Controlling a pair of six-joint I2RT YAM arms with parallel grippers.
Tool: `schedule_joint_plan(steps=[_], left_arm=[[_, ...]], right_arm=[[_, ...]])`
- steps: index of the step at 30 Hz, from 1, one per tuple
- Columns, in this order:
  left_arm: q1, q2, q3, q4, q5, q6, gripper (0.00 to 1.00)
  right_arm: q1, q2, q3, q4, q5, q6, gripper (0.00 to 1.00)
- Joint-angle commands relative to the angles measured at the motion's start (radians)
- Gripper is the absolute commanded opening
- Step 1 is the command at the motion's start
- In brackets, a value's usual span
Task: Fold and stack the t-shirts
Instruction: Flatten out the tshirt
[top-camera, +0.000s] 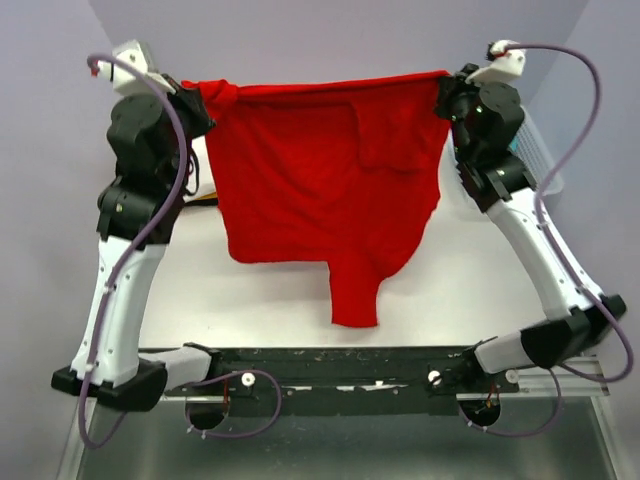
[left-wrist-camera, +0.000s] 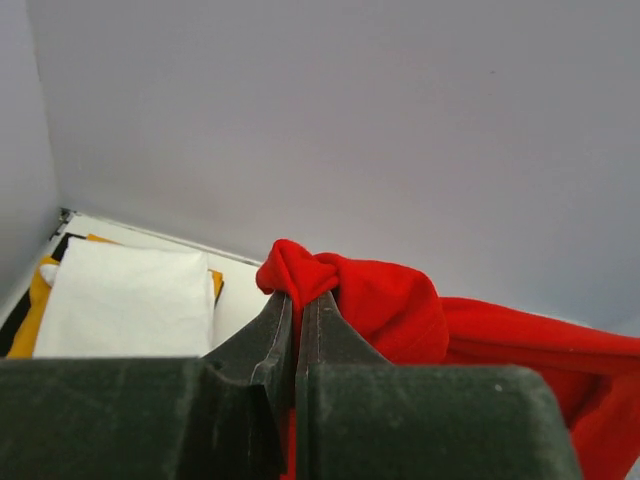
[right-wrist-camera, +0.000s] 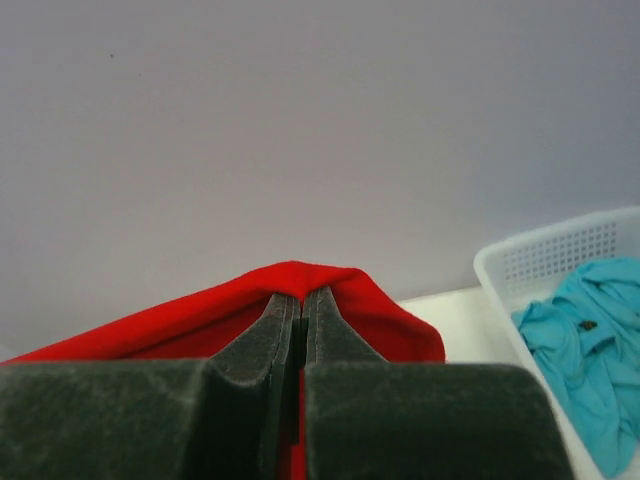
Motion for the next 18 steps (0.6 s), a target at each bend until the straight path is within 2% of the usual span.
schedule_joint_plan(steps=[1, 5, 7, 9, 11, 14, 18], left_arm=[[0.133, 0.173, 0.294, -0.107, 0.14, 0.04, 0.0], [0.195, 0.281, 0.484, -0.176, 0.252, 0.021, 0.0], [0.203, 0.287, 0.484, -0.174, 0.271, 0.01, 0.0], [0.206, 0.26, 0.406, -0.157, 0.286, -0.008, 0.0], [0.206, 0.196, 0.243, -0.106, 0.295, -0.037, 0.0], [0.205, 0.051, -0.107, 0.017, 0.314, -0.128, 0.0], [0.205, -0.142, -0.659, 0.222, 0.395, -0.311, 0.05]], right_arm=[[-0.031, 0.129, 0.257, 0.131, 0.095, -0.145, 0.01], [-0.032, 0.174, 0.367, 0.12, 0.035, -0.157, 0.01], [-0.032, 0.145, 0.326, 0.119, 0.019, -0.152, 0.01], [-0.032, 0.095, 0.245, 0.121, -0.001, -0.156, 0.01], [-0.032, 0.041, 0.155, 0.075, -0.026, -0.156, 0.01], [-0.032, -0.057, -0.01, -0.096, -0.086, -0.116, 0.01], [-0.031, -0.209, -0.323, -0.25, -0.168, 0.029, 0.01]])
